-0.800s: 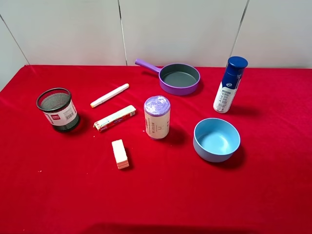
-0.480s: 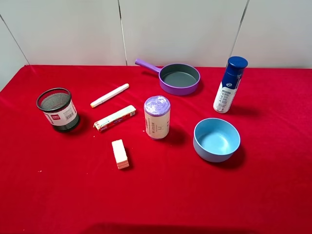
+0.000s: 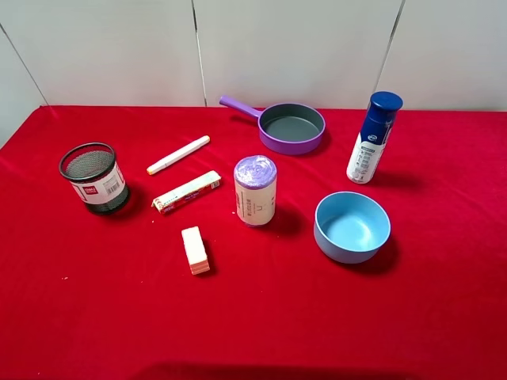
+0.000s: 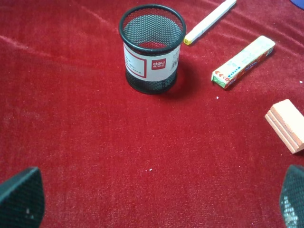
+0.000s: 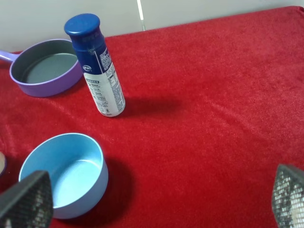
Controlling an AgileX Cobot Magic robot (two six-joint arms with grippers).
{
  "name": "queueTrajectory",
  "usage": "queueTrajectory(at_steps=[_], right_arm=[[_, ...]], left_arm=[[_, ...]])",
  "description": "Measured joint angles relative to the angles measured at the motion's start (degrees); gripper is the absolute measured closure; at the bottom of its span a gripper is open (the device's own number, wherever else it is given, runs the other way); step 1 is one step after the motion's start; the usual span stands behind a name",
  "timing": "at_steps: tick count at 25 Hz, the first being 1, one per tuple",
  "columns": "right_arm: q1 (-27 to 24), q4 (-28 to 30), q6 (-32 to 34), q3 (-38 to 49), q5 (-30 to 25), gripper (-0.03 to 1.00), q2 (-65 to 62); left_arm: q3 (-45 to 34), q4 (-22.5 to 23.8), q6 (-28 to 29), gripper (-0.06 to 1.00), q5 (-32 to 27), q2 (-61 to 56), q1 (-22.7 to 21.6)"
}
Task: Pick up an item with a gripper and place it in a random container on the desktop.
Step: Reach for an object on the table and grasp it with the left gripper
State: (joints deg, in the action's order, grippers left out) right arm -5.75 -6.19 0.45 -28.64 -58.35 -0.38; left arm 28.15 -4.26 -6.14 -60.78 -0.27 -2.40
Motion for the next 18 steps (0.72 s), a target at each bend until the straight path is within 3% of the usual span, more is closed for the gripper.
queueTrajectory(at_steps=[10,18], right_arm=[[0.0,0.0,0.0,0.0,0.0,0.28,0.0],[0.0,0.0,0.0,0.0,0.0,0.28,0.0]], left_arm=[[0.8,-0.2,2.2,-0.05,-0.8,1.2,0.0],[7.6,-2.5,2.8,-0.05,-2.4,15.6,0.0]])
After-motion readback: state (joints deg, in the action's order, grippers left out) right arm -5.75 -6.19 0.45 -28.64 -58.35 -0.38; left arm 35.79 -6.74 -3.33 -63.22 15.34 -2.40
